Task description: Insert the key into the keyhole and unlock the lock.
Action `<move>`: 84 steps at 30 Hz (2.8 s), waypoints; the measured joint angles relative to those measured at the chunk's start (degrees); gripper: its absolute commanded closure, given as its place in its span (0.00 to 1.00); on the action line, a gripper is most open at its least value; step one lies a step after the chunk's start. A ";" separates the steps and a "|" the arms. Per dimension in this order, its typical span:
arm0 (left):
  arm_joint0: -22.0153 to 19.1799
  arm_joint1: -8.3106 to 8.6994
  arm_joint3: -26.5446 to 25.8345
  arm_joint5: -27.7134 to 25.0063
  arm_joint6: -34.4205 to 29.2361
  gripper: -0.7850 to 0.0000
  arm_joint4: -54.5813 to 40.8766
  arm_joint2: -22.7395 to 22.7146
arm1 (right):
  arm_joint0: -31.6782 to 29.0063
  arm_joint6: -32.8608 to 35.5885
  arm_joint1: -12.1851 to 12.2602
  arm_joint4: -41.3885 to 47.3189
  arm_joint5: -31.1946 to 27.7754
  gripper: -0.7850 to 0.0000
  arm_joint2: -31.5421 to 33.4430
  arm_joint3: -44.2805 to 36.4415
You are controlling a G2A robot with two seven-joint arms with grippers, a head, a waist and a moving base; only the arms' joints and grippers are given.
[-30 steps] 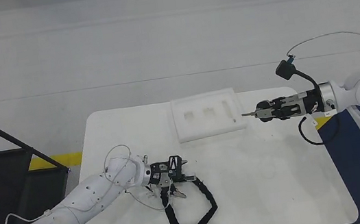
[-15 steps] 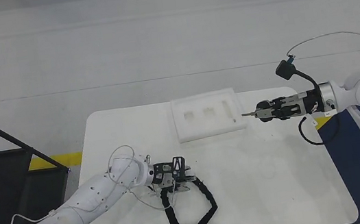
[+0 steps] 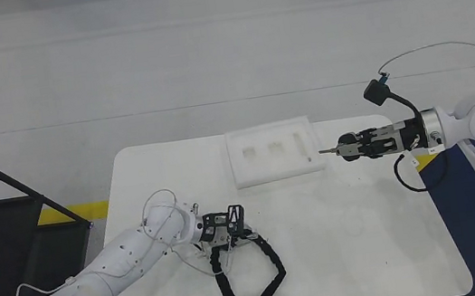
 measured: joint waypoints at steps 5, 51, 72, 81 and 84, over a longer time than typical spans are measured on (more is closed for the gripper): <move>0.03 0.46 -1.54 -2.29 3.76 1.00 -0.53 -1.66 | 0.00 0.00 0.00 0.00 0.00 1.00 0.00 0.00; -2.88 4.48 -24.19 -7.47 8.22 1.00 -7.21 -17.31 | -2.75 4.25 3.14 22.59 4.25 1.00 -3.37 -14.20; -1.35 3.66 -26.26 -4.20 6.16 1.00 -6.98 -17.61 | -7.07 0.29 4.02 17.61 12.17 1.00 -0.50 -18.70; -4.06 0.24 -18.56 0.13 15.66 1.00 -1.56 -13.99 | -10.06 -3.55 4.92 8.59 23.09 1.00 1.74 -26.64; -4.77 -0.80 -16.34 0.73 17.62 1.00 -1.08 -13.11 | -11.20 -4.72 5.25 6.42 25.61 1.00 2.99 -28.84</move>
